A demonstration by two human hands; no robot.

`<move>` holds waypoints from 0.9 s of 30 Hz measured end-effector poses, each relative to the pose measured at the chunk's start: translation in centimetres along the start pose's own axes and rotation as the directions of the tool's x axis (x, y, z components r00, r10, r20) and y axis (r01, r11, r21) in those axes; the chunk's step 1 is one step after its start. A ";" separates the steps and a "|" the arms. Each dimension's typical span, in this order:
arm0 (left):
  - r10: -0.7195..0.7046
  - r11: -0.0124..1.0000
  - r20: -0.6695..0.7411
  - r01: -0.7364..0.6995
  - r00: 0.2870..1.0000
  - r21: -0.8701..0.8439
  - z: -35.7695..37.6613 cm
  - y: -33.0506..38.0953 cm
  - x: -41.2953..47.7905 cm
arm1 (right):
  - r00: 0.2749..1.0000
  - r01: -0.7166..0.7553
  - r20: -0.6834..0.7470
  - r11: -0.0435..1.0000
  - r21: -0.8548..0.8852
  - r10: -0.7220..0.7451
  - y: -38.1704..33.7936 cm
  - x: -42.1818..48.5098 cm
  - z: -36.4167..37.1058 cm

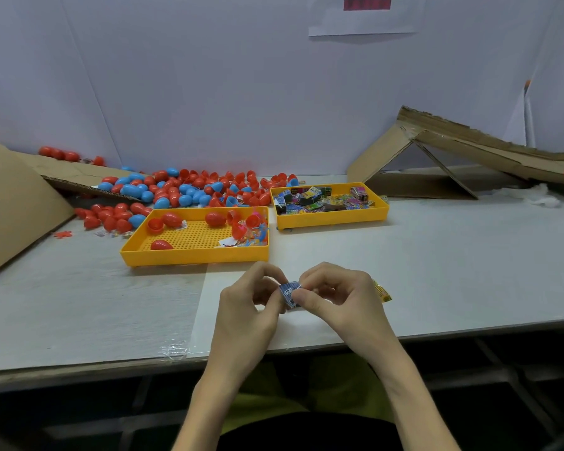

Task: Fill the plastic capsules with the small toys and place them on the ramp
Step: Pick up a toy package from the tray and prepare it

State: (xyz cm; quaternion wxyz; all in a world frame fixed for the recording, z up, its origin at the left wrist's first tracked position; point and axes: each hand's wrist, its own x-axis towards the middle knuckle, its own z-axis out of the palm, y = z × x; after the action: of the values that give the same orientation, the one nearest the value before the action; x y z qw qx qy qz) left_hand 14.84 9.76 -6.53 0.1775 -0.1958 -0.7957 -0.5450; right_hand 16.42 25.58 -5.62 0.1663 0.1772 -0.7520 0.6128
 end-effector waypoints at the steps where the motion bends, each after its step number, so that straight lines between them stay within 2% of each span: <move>1: -0.007 1.000 -0.003 0.007 1.000 -0.014 0.0 0.0 0.0 | 1.000 -0.016 0.008 1.000 0.000 0.016 0.0 0.0 0.0; 11: -0.028 0.999 -0.009 0.028 1.000 -0.020 -0.3 0.0 -0.3 | 0.993 -0.116 0.029 0.993 -0.030 0.117 -0.2 0.2 0.2; 13: -0.062 0.998 0.062 0.062 0.996 0.007 -0.6 0.3 0.0 | 0.993 -0.118 0.024 0.992 -0.033 0.119 -0.1 0.1 0.1; 17: -0.118 0.990 0.326 0.137 0.938 -0.036 -2.7 0.6 1.6 | 0.991 -0.134 -0.018 0.991 0.023 0.134 0.0 0.1 -0.3; 18: -0.122 0.987 0.314 0.148 0.942 -0.060 -3.7 0.6 2.5 | 0.989 -0.139 -0.047 0.989 0.051 0.142 0.1 0.2 -0.3; 20: -0.131 0.988 0.123 0.141 0.984 -0.071 -5.7 0.0 5.0 | 0.983 -0.149 -0.097 0.985 0.088 0.157 0.2 0.3 -0.3; 22: -0.100 0.984 -0.071 0.110 0.992 0.144 -7.4 -1.1 8.5 | 0.979 -0.157 -0.118 0.982 0.101 0.168 0.3 0.3 -0.2; 23: -0.089 0.949 -0.094 0.113 0.992 0.294 -8.0 -1.8 10.2 | 0.977 -0.162 -0.123 0.981 0.107 0.174 0.3 0.3 -0.2; 25: -0.119 0.853 -0.052 0.129 0.992 0.505 -8.6 -3.6 13.6 | 0.974 -0.168 -0.136 0.980 0.111 0.182 0.3 0.4 -0.2; 27: -0.169 0.785 0.029 0.116 0.985 0.608 -8.7 -5.3 16.0 | 0.971 -0.174 -0.150 0.981 0.091 0.186 0.3 0.5 -0.1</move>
State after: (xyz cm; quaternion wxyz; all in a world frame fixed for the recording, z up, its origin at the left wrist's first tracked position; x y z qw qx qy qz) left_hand -1.03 1.77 0.18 0.1563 -0.0905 -0.9469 -0.2659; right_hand 15.87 25.72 -5.64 0.1621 0.0654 -0.7251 0.6661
